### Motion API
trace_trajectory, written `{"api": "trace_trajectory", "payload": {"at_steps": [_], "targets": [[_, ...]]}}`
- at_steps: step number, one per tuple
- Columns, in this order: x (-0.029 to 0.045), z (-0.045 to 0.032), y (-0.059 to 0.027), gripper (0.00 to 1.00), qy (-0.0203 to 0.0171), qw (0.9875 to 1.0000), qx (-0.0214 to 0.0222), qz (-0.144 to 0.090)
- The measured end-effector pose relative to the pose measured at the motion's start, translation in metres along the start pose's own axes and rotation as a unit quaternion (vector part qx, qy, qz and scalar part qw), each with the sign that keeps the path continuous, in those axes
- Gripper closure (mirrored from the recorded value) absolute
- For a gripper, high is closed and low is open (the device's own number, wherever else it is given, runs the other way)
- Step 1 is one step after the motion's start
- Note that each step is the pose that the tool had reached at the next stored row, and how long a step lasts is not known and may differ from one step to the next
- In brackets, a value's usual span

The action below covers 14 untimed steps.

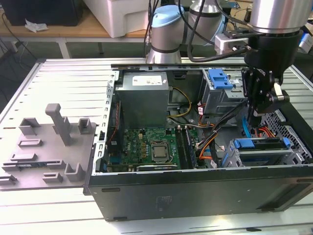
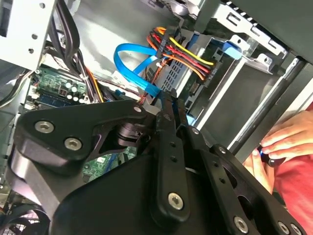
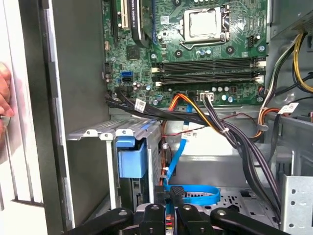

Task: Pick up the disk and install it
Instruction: 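Insert the second disk wire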

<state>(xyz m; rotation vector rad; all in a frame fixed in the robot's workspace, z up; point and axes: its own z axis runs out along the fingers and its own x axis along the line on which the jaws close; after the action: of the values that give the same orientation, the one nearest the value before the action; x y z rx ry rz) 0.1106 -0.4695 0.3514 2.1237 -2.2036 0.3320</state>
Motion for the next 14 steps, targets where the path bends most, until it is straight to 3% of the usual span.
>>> {"api": "trace_trajectory", "payload": {"at_steps": [5,7,10,11,13,14], "targets": [[0.0049,0.0015,-0.0081,0.84,0.0004,0.9999,-0.013,-0.003],[0.0065,0.0021,-0.0109,0.84,0.0001,0.9999,-0.0157,-0.003],[0.0102,0.003,-0.0139,0.84,-0.0063,0.9998,-0.0174,-0.003],[0.0123,0.0035,-0.0148,0.84,-0.0124,0.9998,-0.0181,-0.002],[0.0164,0.0044,-0.0155,0.84,-0.033,0.9993,-0.0193,-0.001],[0.018,0.0046,-0.0157,0.84,-0.0374,0.9991,-0.0197,0.0]]}}
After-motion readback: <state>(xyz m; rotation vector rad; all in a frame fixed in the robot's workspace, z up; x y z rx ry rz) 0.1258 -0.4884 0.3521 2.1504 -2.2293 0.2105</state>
